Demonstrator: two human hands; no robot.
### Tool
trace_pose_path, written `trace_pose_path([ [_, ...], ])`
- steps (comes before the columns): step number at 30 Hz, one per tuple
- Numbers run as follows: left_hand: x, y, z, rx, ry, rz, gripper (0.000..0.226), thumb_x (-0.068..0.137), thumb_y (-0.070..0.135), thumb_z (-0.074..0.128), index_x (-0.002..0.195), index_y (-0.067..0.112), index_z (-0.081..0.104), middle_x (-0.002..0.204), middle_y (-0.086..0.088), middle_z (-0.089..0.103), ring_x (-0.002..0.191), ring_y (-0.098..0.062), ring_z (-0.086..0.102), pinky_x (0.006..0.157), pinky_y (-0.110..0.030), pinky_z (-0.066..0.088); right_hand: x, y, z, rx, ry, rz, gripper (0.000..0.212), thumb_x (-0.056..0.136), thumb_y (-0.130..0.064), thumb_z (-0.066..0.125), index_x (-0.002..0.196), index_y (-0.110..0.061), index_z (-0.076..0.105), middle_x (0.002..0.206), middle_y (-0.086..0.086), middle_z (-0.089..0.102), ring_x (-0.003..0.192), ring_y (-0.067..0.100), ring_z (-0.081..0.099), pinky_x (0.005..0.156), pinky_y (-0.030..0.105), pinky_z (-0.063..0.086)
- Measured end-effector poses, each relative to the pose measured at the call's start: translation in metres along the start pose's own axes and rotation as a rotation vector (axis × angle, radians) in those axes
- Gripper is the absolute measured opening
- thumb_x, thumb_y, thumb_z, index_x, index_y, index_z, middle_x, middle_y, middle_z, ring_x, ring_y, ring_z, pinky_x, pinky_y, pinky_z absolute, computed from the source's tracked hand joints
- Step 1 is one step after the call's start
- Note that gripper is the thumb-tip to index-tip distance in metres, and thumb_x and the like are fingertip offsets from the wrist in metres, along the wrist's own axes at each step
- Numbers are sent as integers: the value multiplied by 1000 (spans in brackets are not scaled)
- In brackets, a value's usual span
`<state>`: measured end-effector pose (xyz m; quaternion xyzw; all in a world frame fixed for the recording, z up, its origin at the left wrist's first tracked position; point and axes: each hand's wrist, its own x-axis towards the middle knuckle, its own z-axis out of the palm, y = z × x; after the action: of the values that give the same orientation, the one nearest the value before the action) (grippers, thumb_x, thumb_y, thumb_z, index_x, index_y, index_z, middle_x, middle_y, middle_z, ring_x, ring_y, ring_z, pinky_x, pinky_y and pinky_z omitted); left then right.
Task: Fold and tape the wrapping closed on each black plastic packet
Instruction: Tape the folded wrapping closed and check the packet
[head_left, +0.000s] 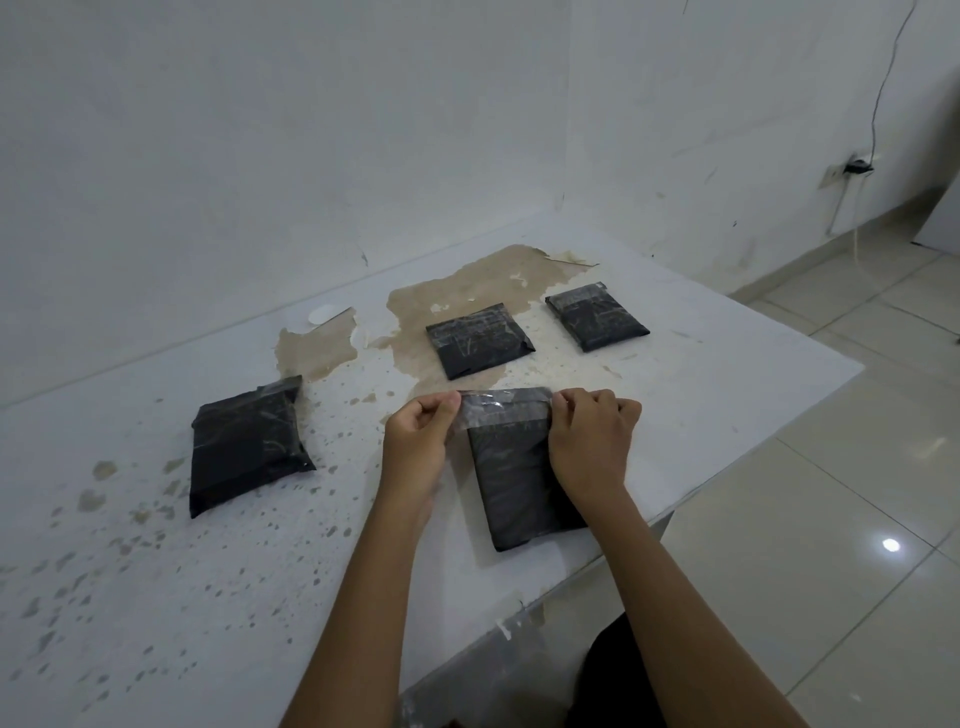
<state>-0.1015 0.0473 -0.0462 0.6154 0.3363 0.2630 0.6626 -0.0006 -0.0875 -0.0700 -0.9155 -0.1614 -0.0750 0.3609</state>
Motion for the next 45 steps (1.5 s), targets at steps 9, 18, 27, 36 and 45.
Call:
trace_pose_path([
  [9,-7,21,-6,-231,-68,-43,18,101,16,61,112,4,69,102,-15,69,95,-20,63,81,-16,57,1,-12,-11,443,16,97,36,102,-43,48,100,-16,73,112,6,65,111,18,43,105,33,27],
  [18,-31,58,3,-470,-49,-70,20,98,20,65,112,7,72,91,-4,79,79,-11,74,71,-25,61,-11,-34,-32,859,-25,214,39,100,-51,48,92,-20,70,101,1,69,101,18,63,94,46,54],
  [27,-55,81,11,-512,2,-68,28,94,28,72,110,5,75,90,-7,78,83,-18,76,81,-36,63,-31,-59,-65,1102,-17,229,36,104,-38,49,82,-11,57,76,7,50,73,19,45,66,36,41],
  [36,-68,96,12,-436,-14,19,33,94,28,71,120,7,73,109,-10,78,102,-23,75,92,-40,61,-38,-68,-82,1194,17,143,23,105,-36,46,102,-15,56,84,-3,56,76,5,55,68,22,50],
  [45,-75,94,16,-441,15,53,28,94,28,72,113,7,76,108,-9,79,106,-22,74,101,-44,56,-41,-67,-91,1236,48,132,23,103,-36,53,93,-15,54,79,-4,58,77,8,56,70,24,51],
])
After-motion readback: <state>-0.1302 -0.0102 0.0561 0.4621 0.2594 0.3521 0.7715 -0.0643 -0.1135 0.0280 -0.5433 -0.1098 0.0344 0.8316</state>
